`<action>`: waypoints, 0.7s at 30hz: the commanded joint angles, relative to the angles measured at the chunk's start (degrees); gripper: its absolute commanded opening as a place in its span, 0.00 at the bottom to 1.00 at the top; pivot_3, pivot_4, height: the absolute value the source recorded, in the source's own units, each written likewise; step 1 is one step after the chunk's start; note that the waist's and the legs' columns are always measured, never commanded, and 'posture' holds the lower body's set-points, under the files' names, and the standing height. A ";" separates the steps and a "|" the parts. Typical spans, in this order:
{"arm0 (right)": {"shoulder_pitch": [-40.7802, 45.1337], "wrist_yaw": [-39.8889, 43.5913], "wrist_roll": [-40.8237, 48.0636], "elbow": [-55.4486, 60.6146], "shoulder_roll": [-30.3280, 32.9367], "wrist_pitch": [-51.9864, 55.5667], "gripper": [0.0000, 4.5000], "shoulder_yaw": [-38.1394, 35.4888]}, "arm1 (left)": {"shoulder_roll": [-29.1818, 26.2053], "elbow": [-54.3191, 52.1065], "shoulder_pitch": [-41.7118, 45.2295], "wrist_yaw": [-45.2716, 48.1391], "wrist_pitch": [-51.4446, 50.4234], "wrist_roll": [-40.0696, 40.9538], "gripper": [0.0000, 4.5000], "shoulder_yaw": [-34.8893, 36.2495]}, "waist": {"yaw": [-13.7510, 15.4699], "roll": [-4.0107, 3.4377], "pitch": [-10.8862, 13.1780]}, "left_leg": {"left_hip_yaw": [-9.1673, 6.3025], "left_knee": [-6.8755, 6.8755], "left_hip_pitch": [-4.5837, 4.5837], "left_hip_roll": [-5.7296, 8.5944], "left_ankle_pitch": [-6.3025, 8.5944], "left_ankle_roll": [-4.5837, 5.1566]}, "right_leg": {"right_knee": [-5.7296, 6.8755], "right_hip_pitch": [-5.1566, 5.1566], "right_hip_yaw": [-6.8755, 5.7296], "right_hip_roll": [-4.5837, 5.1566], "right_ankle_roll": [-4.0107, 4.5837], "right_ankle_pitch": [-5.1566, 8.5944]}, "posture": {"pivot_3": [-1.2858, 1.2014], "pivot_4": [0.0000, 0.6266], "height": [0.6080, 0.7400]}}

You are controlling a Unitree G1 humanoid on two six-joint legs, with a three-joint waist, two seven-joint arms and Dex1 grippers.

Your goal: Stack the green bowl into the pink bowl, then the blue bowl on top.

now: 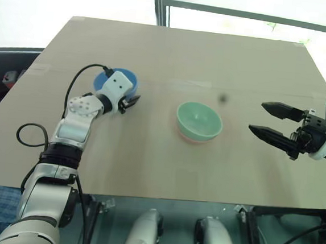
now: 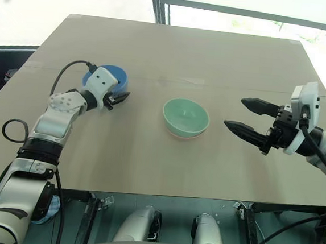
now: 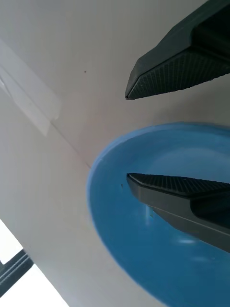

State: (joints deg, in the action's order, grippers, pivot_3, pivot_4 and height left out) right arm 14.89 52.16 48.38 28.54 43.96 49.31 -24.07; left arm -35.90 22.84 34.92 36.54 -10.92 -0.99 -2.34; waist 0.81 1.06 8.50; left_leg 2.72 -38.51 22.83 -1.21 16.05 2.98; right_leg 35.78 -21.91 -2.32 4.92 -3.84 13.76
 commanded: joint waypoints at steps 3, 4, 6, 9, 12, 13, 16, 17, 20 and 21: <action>0.91 -0.69 0.05 -1.06 1.10 -2.89 1.00 1.03 | -1.39 -2.85 -0.50 -0.02 -2.15 0.31 0.23 1.69 | 0.13 0.01 0.00 | -0.02 -0.02 0.01 0.00 0.00 0.00 | 0.01 0.00 -0.02 0.00 0.00 0.00 | 0.52 0.24 1.00; 0.98 -0.70 0.04 -1.22 1.18 -3.12 1.00 1.22 | -1.43 -2.91 -0.59 -0.05 -2.24 0.35 0.14 1.72 | 0.11 0.01 0.00 | -0.02 -0.02 0.01 0.00 0.00 0.00 | 0.00 0.00 -0.02 0.01 0.00 0.00 | 0.52 0.24 1.00; 1.28 -0.88 0.28 -1.57 1.32 -3.37 1.00 1.45 | -1.53 -3.03 -0.78 -0.27 -2.26 0.28 0.01 1.84 | 0.12 -0.01 -0.02 | -0.02 -0.03 0.00 0.00 0.00 0.00 | 0.01 0.01 -0.01 0.01 0.00 0.00 | 0.52 0.24 1.00; 1.31 -0.97 0.46 -1.96 1.56 -3.82 1.00 1.72 | -1.34 -3.51 -1.01 0.21 -2.63 0.65 0.01 2.26 | 0.07 0.00 -0.01 | -0.01 -0.03 -0.03 0.00 0.00 0.00 | 0.03 0.02 0.01 0.01 0.00 0.00 | 0.52 0.24 1.00; 1.01 -1.11 0.51 -2.00 1.62 -4.23 1.00 2.02 | -0.87 -3.11 -0.17 -0.28 -1.38 0.55 0.01 2.60 | 0.09 0.00 -0.02 | -0.01 -0.04 -0.03 0.00 0.00 0.00 | 0.03 0.02 0.00 0.02 0.00 0.00 | 0.52 0.24 1.00; 0.98 -1.24 0.67 -1.91 1.61 -4.24 1.00 2.08 | -0.41 -2.65 0.70 -0.32 -0.46 0.81 0.01 2.71 | 0.11 0.00 -0.02 | -0.01 -0.04 -0.03 0.00 0.00 0.00 | 0.03 0.02 0.00 0.02 0.00 0.00 | 0.52 0.24 1.00; 1.01 -1.46 1.14 -1.67 1.72 -4.17 1.00 2.25 | 1.72 -1.74 3.94 0.76 1.49 2.30 0.01 2.61 | 0.33 0.03 0.00 | -0.03 -0.08 0.02 0.01 0.00 0.00 | 0.03 0.02 -0.02 0.02 0.00 0.00 | 0.52 0.24 1.00; 1.11 -1.42 1.15 -1.81 1.78 -4.23 1.00 2.35 | 2.71 -1.30 5.61 1.52 1.82 2.32 0.01 1.77 | 0.45 0.05 0.01 | -0.05 -0.11 0.04 0.01 0.00 0.00 | 0.03 0.02 -0.03 0.02 0.00 0.00 | 0.52 0.24 1.00; 1.66 -1.19 0.83 -2.53 1.86 -4.59 1.00 2.95 | 6.33 1.13 10.72 4.03 2.98 2.16 0.01 -0.73 | 0.67 0.06 0.02 | -0.08 -0.22 0.10 0.04 0.01 0.02 | 0.04 0.02 -0.07 0.02 0.00 0.00 | 0.52 0.24 1.00; 1.86 -1.19 0.77 -2.65 1.83 -4.66 1.00 3.18 | 7.80 2.16 12.65 5.62 3.09 2.21 0.01 -1.83 | 0.74 0.06 0.02 | -0.08 -0.24 0.10 0.07 0.02 0.03 | 0.04 0.04 -0.07 0.02 -0.01 -0.01 | 0.52 0.24 1.00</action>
State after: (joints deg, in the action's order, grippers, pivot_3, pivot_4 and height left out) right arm 15.73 50.82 48.50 25.59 44.73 45.95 -20.48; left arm -29.62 24.55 44.41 39.69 -9.46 0.24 -2.55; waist 1.55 1.12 8.51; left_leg 2.66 -38.77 22.94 -1.00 16.08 3.03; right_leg 35.82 -21.87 -2.39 4.94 -3.85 13.75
